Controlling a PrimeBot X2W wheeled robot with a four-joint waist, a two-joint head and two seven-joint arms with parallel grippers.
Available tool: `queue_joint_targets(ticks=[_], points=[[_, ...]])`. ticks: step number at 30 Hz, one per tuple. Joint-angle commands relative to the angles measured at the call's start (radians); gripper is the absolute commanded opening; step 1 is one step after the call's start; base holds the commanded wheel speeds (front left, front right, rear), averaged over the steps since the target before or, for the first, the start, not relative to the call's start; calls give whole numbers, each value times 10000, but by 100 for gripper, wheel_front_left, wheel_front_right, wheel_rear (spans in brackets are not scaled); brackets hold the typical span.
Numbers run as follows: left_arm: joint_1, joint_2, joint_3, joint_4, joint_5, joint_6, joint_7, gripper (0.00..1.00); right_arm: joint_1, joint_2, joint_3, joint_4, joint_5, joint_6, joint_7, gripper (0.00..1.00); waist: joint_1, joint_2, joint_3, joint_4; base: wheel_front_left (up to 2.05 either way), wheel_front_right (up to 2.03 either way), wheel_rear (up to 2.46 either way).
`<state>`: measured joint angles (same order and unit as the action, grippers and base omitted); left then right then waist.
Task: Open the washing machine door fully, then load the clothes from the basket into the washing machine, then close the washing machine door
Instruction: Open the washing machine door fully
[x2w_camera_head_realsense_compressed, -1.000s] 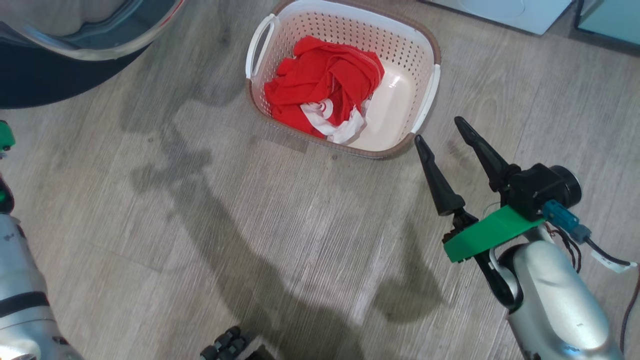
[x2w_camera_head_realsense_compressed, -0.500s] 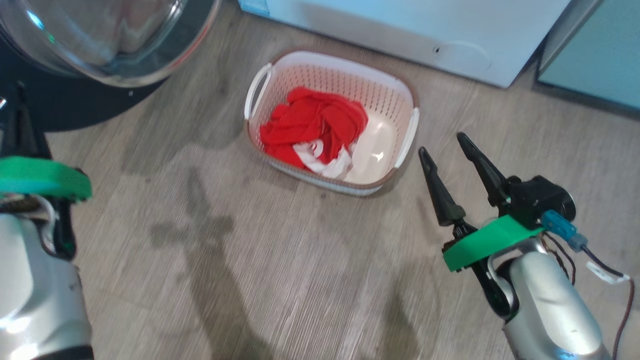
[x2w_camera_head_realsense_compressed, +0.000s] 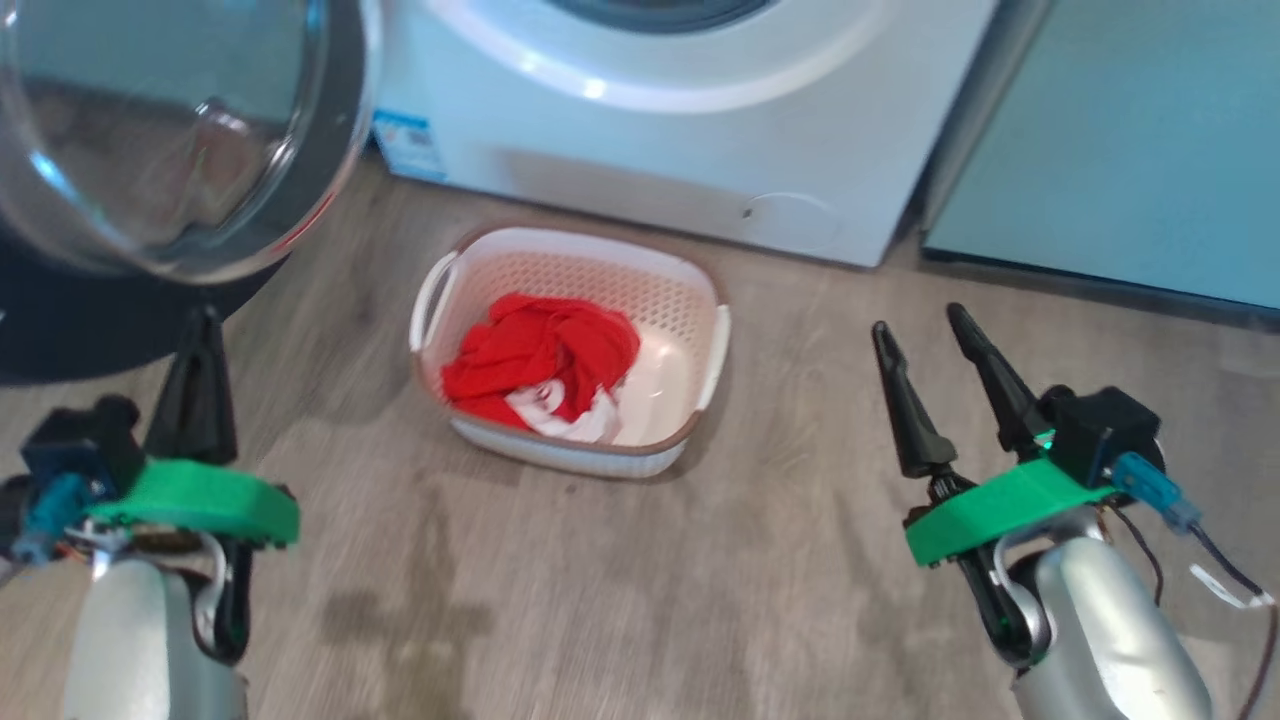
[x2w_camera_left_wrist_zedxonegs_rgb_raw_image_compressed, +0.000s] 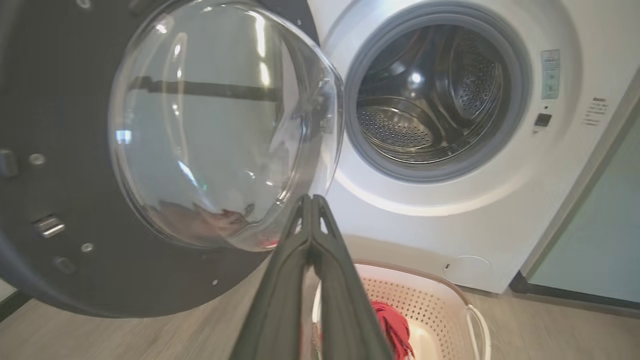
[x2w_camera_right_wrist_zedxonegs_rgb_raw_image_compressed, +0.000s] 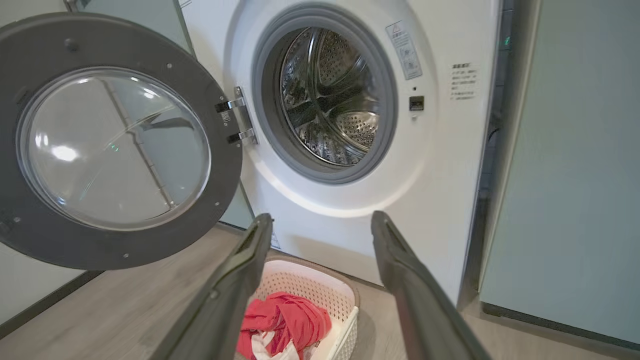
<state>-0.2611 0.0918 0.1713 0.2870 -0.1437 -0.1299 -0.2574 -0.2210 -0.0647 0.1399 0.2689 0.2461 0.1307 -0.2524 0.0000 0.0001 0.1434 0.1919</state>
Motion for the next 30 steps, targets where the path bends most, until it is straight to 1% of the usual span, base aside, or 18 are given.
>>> queue_joint_targets(ticks=[1, 8, 18, 25, 29, 30], points=[[-82, 124, 198, -488, -31, -7, -44, 0, -41, 112, 78, -393, 32, 0, -89, 100, 0, -1, -449, -540, 0, 0, 0], [785, -198, -65, -1020, -85, -7, -44, 0, 404, 137, -375, -666, 70, 0, -91, 100, 0, -1, -920, -1338, 0, 0, 0], [1576, -401, -578, -1442, -101, 39, -44, 0, 1013, 143, -754, -1037, -1, 0, -92, 100, 0, -1, -1236, -1989, 0, 0, 0], [1998, -412, -1160, -1662, -647, 467, -44, 0, 1376, 144, -918, -1182, 224, 0, -93, 100, 0, -1, -1288, -2248, 0, 0, 0], [2171, -413, -1381, -1820, -683, 644, -44, 0, 1469, 144, -1000, -1218, 292, 0, -93, 100, 0, -1, -1291, -2322, 0, 0, 0], [2209, -413, -1434, -1852, -624, 658, -44, 7, 1475, 144, -1004, -1216, 300, 0, -93, 100, 0, -1, -1293, -2338, 0, 0, 0]])
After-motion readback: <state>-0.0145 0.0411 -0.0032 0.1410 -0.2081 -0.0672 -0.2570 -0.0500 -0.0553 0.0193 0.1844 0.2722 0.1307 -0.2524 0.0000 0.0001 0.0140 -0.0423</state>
